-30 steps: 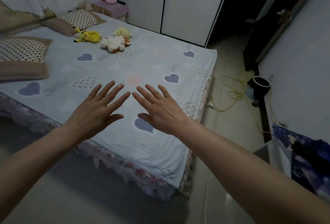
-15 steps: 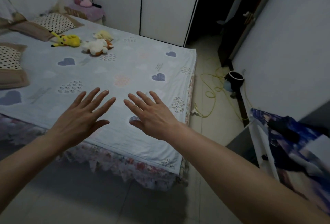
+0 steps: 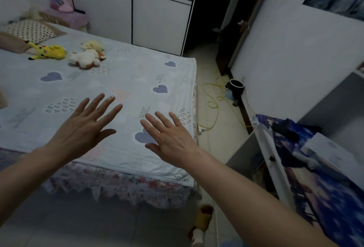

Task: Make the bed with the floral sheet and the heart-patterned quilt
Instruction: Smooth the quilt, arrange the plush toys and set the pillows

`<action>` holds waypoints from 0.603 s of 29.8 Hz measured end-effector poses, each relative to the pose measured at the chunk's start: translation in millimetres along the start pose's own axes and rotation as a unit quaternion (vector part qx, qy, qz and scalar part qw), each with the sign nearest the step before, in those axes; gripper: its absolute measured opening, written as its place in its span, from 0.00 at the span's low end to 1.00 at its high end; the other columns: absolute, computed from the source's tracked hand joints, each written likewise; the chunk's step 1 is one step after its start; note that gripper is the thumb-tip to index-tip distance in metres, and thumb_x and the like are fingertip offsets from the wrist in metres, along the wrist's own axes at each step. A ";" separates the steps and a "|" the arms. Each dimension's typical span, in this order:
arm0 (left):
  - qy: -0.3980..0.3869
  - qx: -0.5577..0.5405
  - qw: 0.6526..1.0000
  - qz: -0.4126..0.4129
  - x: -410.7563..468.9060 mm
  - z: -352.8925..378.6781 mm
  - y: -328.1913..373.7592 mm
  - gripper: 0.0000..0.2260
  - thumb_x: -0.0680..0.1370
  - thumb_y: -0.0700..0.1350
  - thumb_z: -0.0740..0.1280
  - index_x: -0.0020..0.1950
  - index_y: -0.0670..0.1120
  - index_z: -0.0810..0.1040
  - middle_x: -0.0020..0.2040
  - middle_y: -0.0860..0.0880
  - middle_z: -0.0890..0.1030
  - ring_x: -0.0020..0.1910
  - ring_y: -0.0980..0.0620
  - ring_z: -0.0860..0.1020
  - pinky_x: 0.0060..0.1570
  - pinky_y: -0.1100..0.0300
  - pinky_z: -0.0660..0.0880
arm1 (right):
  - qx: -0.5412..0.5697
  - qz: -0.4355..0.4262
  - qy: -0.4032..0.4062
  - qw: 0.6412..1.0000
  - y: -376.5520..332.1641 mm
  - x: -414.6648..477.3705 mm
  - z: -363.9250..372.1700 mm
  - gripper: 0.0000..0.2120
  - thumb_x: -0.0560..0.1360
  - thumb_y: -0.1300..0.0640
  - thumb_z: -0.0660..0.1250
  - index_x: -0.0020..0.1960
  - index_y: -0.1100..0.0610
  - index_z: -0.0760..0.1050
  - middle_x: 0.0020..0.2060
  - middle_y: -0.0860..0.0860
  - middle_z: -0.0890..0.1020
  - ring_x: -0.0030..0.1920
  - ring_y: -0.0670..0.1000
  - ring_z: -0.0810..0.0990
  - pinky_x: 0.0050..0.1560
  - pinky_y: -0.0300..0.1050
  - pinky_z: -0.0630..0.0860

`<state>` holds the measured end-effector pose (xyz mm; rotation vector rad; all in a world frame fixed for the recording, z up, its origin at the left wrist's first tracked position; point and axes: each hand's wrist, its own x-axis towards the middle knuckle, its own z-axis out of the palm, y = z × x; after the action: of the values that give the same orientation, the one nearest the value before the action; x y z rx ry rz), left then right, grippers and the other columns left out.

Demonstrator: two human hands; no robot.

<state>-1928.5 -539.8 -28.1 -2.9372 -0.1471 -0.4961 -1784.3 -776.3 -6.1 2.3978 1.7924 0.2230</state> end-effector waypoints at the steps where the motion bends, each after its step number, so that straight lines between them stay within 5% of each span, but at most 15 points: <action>1: -0.001 0.000 1.000 0.003 -0.8 2.3 0.6 0.31 0.80 0.60 0.50 0.79 0.46 0.61 0.77 0.40 0.62 0.77 0.38 0.58 0.73 0.40 0.57 | -0.003 0.006 -0.002 1.000 -0.6 -2.7 0.0 0.30 0.83 0.41 0.50 0.81 0.52 0.47 0.80 0.50 0.50 0.79 0.55 0.47 0.77 0.59 0.45; 18: 0.005 0.019 0.999 0.036 -10.7 -24.4 -0.2 0.33 0.79 0.63 0.49 0.80 0.47 0.58 0.79 0.41 0.58 0.78 0.38 0.55 0.74 0.38 0.54 | -0.017 0.025 0.040 0.999 -12.9 -18.6 -24.2 0.31 0.83 0.41 0.51 0.81 0.51 0.48 0.80 0.50 0.51 0.79 0.55 0.48 0.77 0.58 0.45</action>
<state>-1946.3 -544.5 -9.0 -2.8905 -0.0482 -0.4907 -1806.6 -789.9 14.4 2.4451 1.7486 0.3566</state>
